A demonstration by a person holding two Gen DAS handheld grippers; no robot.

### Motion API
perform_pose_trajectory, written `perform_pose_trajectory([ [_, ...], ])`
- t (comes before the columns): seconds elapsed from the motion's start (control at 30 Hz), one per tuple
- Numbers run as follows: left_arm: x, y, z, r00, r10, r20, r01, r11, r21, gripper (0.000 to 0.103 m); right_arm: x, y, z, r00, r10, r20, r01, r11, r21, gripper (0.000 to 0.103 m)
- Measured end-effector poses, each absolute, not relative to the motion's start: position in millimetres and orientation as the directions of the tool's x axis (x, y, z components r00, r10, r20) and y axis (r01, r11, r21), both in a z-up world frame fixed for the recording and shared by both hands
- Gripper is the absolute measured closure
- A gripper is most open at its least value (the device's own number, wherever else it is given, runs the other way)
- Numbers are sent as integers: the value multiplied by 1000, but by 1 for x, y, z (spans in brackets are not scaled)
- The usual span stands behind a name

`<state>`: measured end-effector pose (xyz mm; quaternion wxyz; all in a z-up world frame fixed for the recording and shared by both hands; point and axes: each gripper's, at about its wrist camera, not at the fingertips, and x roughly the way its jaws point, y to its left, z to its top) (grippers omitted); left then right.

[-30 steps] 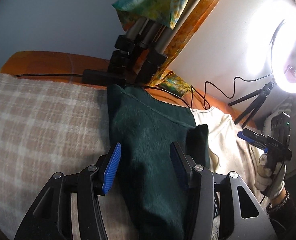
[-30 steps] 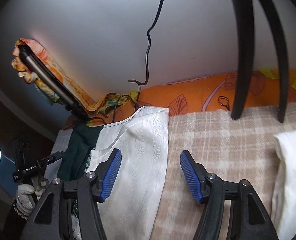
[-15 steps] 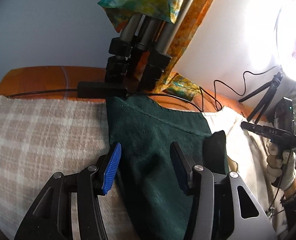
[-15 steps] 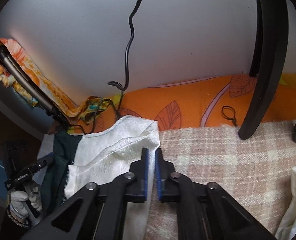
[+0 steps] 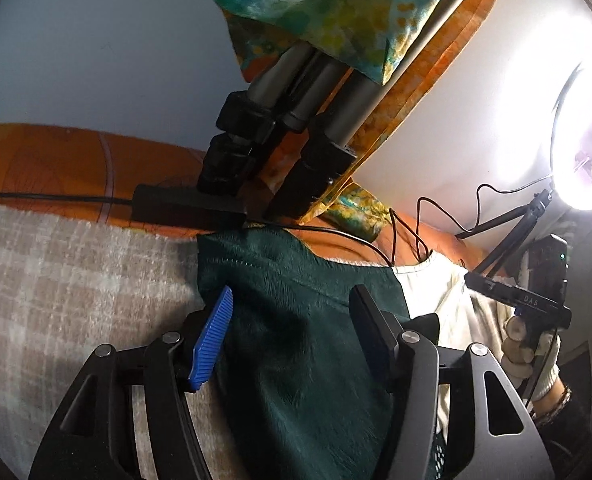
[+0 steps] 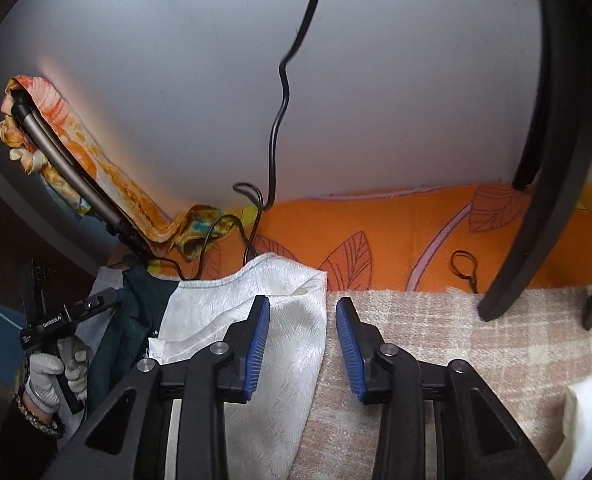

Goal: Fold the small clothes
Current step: 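Close both tools on the collar edge of the folded T-shirt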

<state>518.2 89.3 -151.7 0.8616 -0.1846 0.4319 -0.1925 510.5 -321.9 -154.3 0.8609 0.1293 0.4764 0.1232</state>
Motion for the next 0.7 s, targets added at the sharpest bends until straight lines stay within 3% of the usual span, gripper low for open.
perform_pose_trajectory([
  [0.07,521,85,-151,556,-482,-677,181,865,-468,47,513,-319,-154,523,338,-783,-99,936,338,65],
  [0.1,521,85,-150,560,-476,-678,181,869,-460,56,515,-317,-154,521,340,-783,-102,935,339,64],
  [0.13,523,85,-152,555,-475,-682,182,870,-459,73,517,-316,-153,521,344,-781,-103,934,343,65],
  [0.2,524,87,-153,559,-469,-684,170,872,-459,86,517,-313,-153,521,342,-782,-111,936,335,70],
  [0.23,527,84,-157,548,-485,-682,172,863,-476,98,518,-312,-154,520,340,-784,-114,937,331,76],
  [0.3,529,85,-158,536,-494,-685,173,858,-484,100,518,-310,-157,505,344,-792,-120,936,330,94],
  [0.4,527,78,-155,548,-478,-686,194,871,-452,101,518,-304,-156,512,315,-799,-132,948,290,100],
  [0.7,510,81,-132,590,-494,-639,225,860,-458,102,510,-298,-134,560,307,-770,-156,951,266,102],
])
